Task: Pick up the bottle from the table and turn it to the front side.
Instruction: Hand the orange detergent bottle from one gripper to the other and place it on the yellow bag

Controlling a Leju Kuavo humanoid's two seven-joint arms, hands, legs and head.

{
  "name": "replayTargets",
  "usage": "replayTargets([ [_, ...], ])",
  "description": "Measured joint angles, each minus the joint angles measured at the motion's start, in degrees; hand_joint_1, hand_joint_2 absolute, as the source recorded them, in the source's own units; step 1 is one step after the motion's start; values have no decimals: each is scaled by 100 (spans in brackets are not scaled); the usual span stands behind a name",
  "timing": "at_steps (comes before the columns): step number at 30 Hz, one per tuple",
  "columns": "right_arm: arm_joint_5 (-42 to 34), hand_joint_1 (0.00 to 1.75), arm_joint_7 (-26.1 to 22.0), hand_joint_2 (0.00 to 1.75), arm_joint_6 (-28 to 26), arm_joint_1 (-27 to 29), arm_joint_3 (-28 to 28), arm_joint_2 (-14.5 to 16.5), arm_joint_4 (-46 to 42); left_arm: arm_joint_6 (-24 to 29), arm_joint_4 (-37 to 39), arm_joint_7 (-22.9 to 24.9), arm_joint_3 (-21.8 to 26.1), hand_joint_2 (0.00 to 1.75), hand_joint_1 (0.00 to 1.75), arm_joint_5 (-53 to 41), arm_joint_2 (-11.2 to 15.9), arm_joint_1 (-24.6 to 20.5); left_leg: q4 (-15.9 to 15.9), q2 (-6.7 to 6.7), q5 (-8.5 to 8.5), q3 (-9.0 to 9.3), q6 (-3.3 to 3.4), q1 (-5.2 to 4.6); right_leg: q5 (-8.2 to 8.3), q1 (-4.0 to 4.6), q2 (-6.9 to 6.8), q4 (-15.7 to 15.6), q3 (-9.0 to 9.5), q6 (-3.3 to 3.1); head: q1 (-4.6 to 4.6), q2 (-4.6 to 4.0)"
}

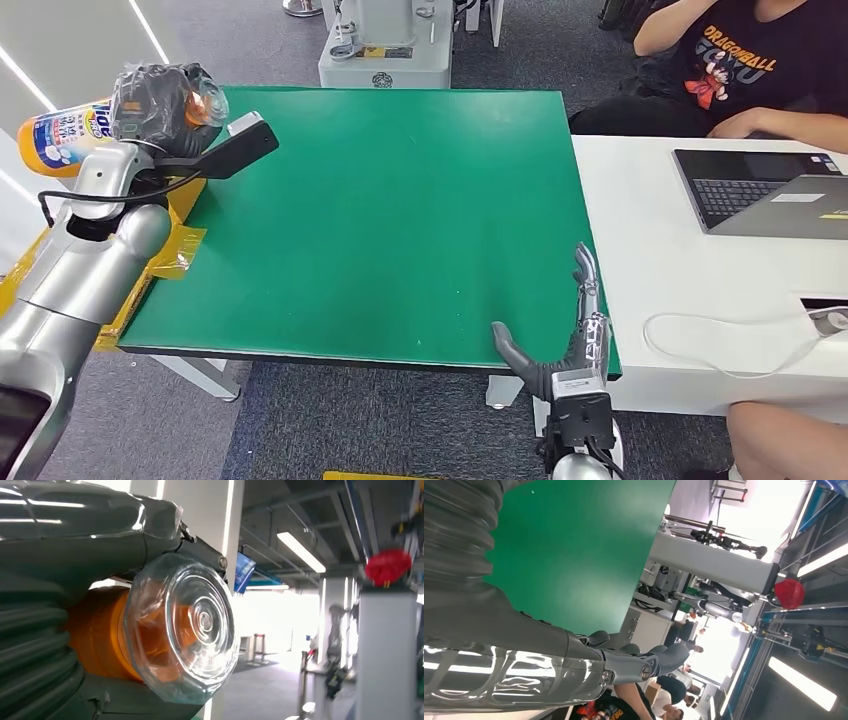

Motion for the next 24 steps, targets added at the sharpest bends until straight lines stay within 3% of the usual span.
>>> replayTargets([
  [10,0,0,45,175,111,55,-11,0,-178,-176,917,38,-419,175,175,-671,-466,-22,1,4,0,0,0,0,2,0,3,-1,0,-2,0,0],
  [24,6,0,56,175,153,80,-32,0,-252,-208,1332,-35,-512,175,175,-763,-731,8,0,2,0,-1,0,0,2,0,2,-1,-1,-2,1,0],
])
